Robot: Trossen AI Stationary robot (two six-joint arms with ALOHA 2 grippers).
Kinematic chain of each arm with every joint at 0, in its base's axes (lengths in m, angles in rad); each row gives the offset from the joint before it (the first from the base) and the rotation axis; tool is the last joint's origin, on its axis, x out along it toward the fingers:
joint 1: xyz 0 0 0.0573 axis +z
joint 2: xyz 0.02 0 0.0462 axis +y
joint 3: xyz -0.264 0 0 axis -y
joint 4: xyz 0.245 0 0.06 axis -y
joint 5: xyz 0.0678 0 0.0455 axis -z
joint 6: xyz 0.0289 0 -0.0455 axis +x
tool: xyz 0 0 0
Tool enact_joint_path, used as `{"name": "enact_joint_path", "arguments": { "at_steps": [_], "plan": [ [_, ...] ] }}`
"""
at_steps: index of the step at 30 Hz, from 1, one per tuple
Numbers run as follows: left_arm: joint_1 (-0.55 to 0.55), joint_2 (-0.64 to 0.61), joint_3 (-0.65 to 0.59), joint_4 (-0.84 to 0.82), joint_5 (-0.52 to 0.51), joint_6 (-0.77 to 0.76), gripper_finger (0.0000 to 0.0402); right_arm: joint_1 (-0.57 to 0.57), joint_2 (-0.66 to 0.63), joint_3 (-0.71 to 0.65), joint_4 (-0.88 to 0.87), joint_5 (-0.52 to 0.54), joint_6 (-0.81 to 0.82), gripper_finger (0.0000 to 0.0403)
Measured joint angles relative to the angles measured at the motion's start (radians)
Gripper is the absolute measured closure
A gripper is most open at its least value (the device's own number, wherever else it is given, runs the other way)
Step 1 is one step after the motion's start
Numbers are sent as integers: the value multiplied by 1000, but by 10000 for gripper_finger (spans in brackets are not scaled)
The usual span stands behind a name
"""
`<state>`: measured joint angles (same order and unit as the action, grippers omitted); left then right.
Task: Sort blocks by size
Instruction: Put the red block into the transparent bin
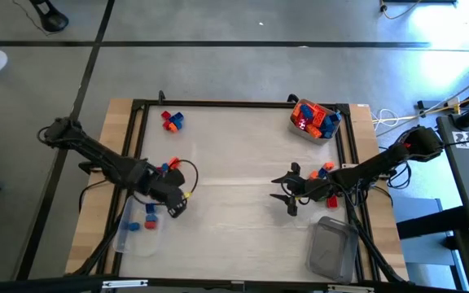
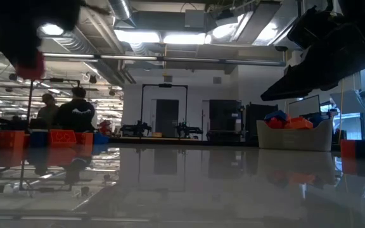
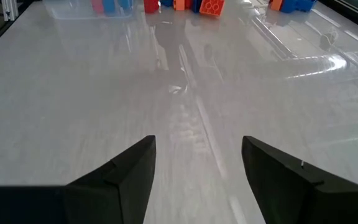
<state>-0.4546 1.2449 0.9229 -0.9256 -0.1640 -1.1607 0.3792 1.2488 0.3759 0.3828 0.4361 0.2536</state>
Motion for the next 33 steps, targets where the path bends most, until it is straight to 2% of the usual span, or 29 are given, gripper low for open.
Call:
{"name": "enact_joint_path", "arguments": {
  "at_steps": [5, 14, 20, 26, 33],
  "plan": [
    [-132, -1, 52, -15, 0, -109, 278, 0, 0, 0, 0, -1, 1, 166],
    [-375, -1, 57, -34, -14, -376, 277, 0, 0, 0, 3, -1, 3, 166],
    [-504, -1, 48, -32, -16, -439, 277, 0, 0, 0, 4, 0, -2, 166],
    [-584, -1, -27, -42, -19, -487, 277, 0, 0, 0, 5, 0, -4, 166],
    [-614, -1, -100, -40, -19, -492, 276, 0, 0, 0, 8, 1, -4, 166]
  ]
}}
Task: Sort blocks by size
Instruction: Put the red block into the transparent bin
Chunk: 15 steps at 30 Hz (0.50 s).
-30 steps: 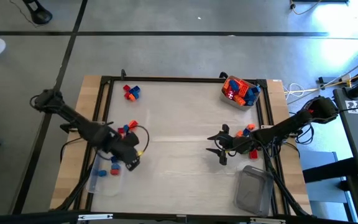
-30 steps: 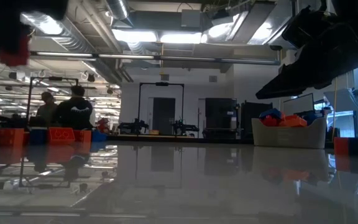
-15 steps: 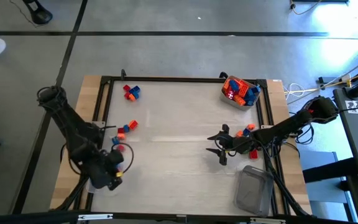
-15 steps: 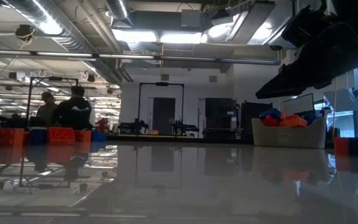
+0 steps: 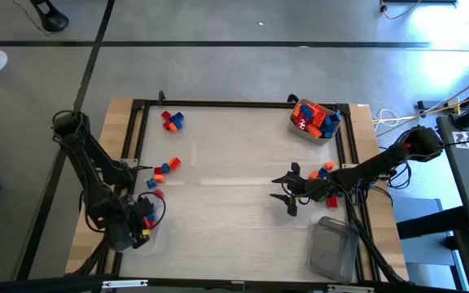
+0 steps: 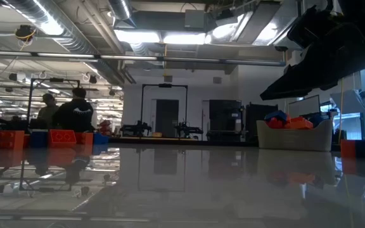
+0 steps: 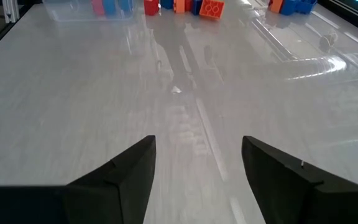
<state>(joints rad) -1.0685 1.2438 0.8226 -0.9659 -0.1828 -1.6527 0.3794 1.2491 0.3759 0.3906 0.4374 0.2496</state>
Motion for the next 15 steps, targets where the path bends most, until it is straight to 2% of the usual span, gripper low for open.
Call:
{"name": "enact_joint_path", "arguments": {
  "at_steps": [5, 15],
  "plan": [
    [-1, 0, -43, -2, 0, -6, 276, 0, 0, 0, 0, 0, 0, 166],
    [-1, 0, -82, 7, 0, -122, 270, 0, 0, 0, -3, 0, -3, 166]
  ]
}}
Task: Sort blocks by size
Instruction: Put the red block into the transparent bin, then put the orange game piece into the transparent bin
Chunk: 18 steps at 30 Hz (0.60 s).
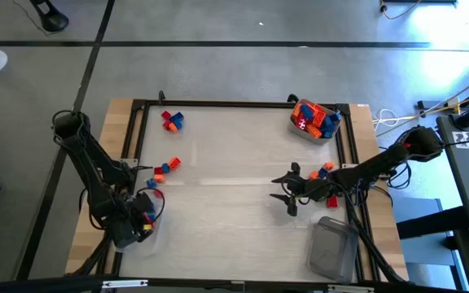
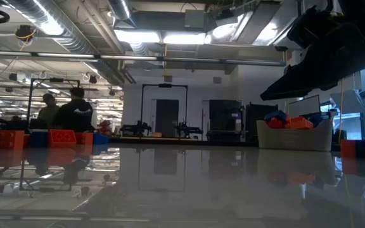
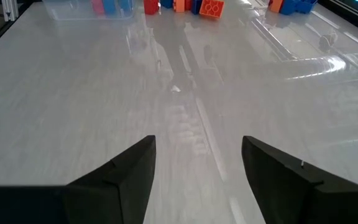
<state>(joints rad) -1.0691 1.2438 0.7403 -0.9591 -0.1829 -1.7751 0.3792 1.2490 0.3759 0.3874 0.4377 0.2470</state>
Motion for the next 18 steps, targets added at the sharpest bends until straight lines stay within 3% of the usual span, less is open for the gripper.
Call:
{"name": "enact_joint_path", "arguments": {
  "at_steps": [9, 13, 18],
  "plan": [
    [0, 0, 0, 0, 8, -32, 180, 0, 0, 0, 0, 0, 0, 166],
    [12, -17, 0, -2, 58, -14, 168, 0, 0, 0, 1, 0, 0, 166],
    [28, -87, 17, -18, 49, -14, 167, 0, 0, 0, 5, 0, 1, 166]
  ]
}}
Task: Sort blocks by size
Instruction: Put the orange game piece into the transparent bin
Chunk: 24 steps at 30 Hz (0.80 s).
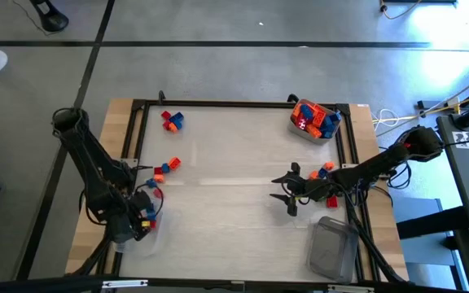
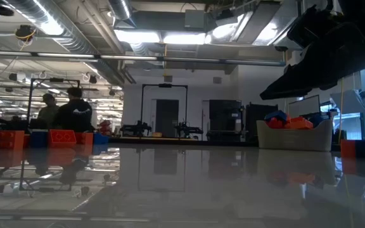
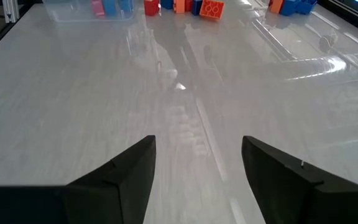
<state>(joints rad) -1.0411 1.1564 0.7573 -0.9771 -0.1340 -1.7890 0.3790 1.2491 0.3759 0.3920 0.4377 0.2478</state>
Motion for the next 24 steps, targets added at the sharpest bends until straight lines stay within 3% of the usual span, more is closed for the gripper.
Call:
{"name": "enact_joint_path", "arguments": {
  "at_steps": [6, 15, 24],
  "plan": [
    [24, -87, 15, -62, -89, -40, 167, 0, 0, 0, -1, 0, 0, 166],
    [112, -139, 15, -60, -253, 45, 167, 0, 0, 0, -1, 0, 0, 166],
    [235, -143, 15, -8, -263, 160, 166, 0, 0, 0, -1, 0, 0, 166]
  ]
}}
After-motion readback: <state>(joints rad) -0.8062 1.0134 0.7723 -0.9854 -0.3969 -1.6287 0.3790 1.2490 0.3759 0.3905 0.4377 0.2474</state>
